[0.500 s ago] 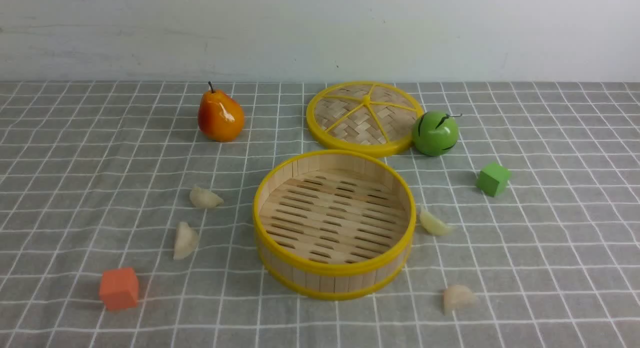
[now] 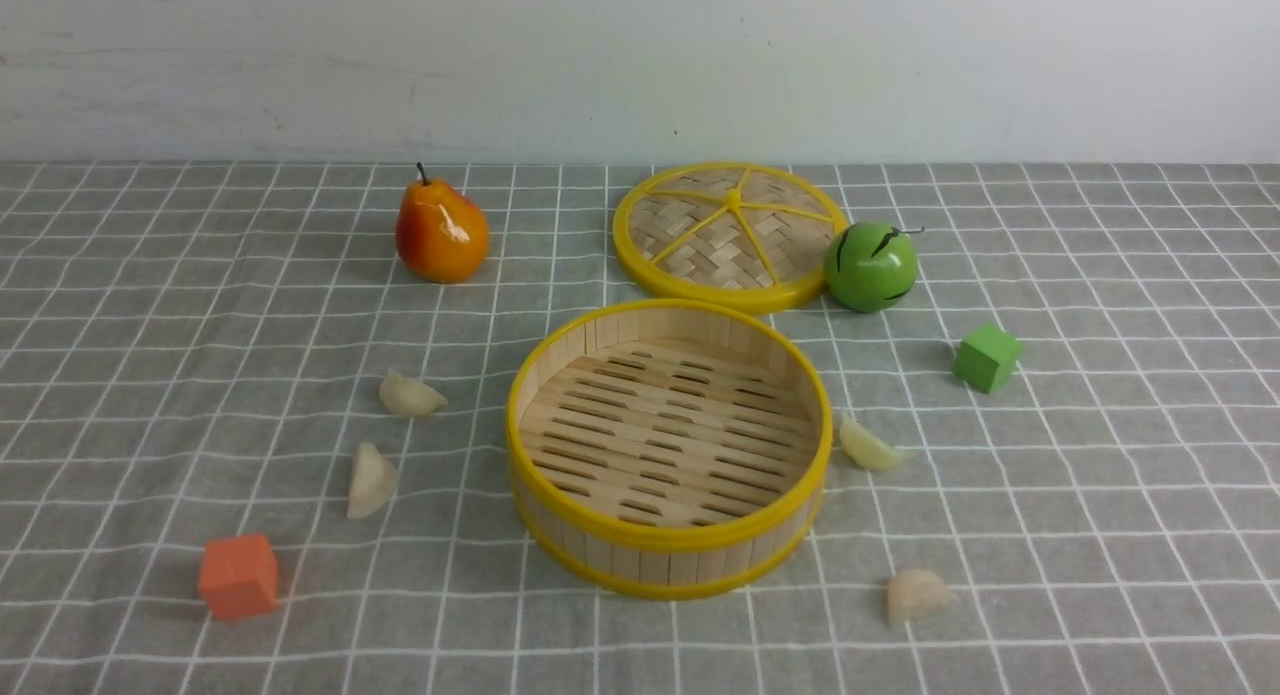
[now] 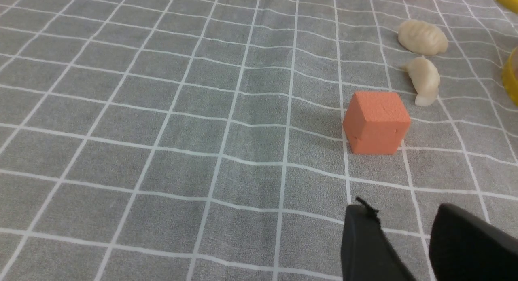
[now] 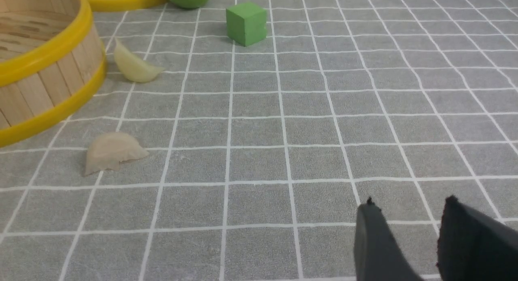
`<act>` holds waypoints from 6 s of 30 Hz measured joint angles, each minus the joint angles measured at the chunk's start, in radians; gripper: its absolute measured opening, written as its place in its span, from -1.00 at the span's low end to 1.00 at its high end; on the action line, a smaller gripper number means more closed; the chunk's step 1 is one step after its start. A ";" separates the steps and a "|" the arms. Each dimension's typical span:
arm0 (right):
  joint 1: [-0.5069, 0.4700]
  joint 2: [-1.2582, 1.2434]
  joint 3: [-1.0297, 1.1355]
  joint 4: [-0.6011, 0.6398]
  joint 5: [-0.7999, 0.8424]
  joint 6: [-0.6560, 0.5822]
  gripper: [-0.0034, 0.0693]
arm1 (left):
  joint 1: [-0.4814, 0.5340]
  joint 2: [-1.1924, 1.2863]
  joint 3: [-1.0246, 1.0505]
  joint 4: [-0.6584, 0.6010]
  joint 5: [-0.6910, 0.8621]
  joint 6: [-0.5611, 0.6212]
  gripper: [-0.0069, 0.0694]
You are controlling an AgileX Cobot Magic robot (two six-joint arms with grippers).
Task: Put the dumplings into the steamer on the table with the grey tablecloth.
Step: 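Reach for and grasp a dumpling on the table with the left gripper, then place the dumpling into the bamboo steamer basket with the left gripper, then reach for and grasp a dumpling on the table with the left gripper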
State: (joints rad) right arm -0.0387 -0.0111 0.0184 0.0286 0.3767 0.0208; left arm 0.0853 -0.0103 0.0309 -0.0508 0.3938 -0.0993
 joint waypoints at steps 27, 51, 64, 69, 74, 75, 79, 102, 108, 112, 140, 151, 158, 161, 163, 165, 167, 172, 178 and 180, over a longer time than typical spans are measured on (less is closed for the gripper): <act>0.000 0.000 0.008 -0.019 -0.066 -0.001 -0.25 | 0.000 0.000 0.000 0.000 -0.013 0.000 -0.20; 0.000 0.004 -0.046 0.040 -0.746 0.269 -0.62 | 0.000 0.000 -0.066 -0.121 -0.818 -0.408 -0.31; 0.023 0.648 -0.391 0.065 -0.216 0.094 -0.92 | -0.007 0.742 -0.620 0.051 -0.345 -0.427 -0.86; 0.082 0.874 -0.463 0.113 -0.071 0.086 -0.92 | -0.102 1.003 -0.879 0.111 0.104 -0.355 -0.86; 0.169 1.001 -0.528 0.143 -0.017 0.057 -0.91 | -0.213 1.229 -1.015 0.076 0.320 -0.219 -0.86; 0.180 1.014 -0.540 0.147 -0.007 0.055 -0.91 | -0.225 1.248 -1.023 0.073 0.332 -0.205 -0.86; 0.245 1.100 -0.623 0.165 0.099 -0.015 -0.91 | -0.276 1.431 -1.102 0.051 0.409 -0.168 -0.76; 0.279 1.169 -0.756 0.227 0.354 -0.160 -0.90 | -0.289 1.988 -1.347 0.051 0.307 0.040 -0.27; 0.279 1.169 -0.756 0.229 0.348 -0.165 -0.88 | -0.290 1.988 -1.362 0.038 0.318 0.041 -0.26; 0.279 1.169 -0.756 0.230 0.332 -0.165 -0.87 | -0.295 1.963 -1.415 -0.019 0.379 0.041 -0.26; 0.279 1.169 -0.756 0.305 0.283 -0.192 -0.81 | -0.530 2.209 -1.826 -0.228 0.351 0.088 -0.07; 0.279 1.169 -0.756 0.305 0.283 -0.215 -0.79 | -0.530 2.174 -2.108 -0.021 0.719 -0.053 0.40; 0.279 1.170 -0.756 0.305 0.283 -0.216 -0.79 | -0.468 2.168 -2.096 0.170 0.754 -0.225 0.34; 0.279 1.170 -0.756 0.305 0.283 -0.218 -0.79 | -0.417 2.204 -2.052 0.139 0.721 -0.260 0.33; 0.279 1.170 -0.756 0.305 0.283 -0.218 -0.79 | -0.388 2.223 -2.036 0.116 0.709 -0.282 0.33; 0.279 1.170 -0.756 0.305 0.283 -0.218 -0.79 | -0.356 2.238 -2.023 0.088 0.705 -0.303 0.33; 0.279 1.170 -0.756 0.305 0.283 -0.218 -0.79 | -0.329 2.245 -2.016 0.072 0.700 -0.311 0.33; 0.279 1.170 -0.756 0.319 0.280 -0.218 -0.79 | -0.315 2.254 -2.012 0.092 0.694 -0.344 0.33; 0.279 1.170 -0.756 0.327 0.274 -0.218 -0.78 | -0.313 2.284 -1.974 0.112 0.672 -0.384 0.30; 0.279 1.170 -0.754 0.330 0.271 -0.218 -0.77 | -0.313 2.305 -1.970 0.115 0.665 -0.388 0.22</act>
State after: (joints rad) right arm 0.2405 1.1586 -0.7359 0.3588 0.6473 -0.1973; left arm -0.2275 2.2944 -1.9395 0.0644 1.0590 -0.4873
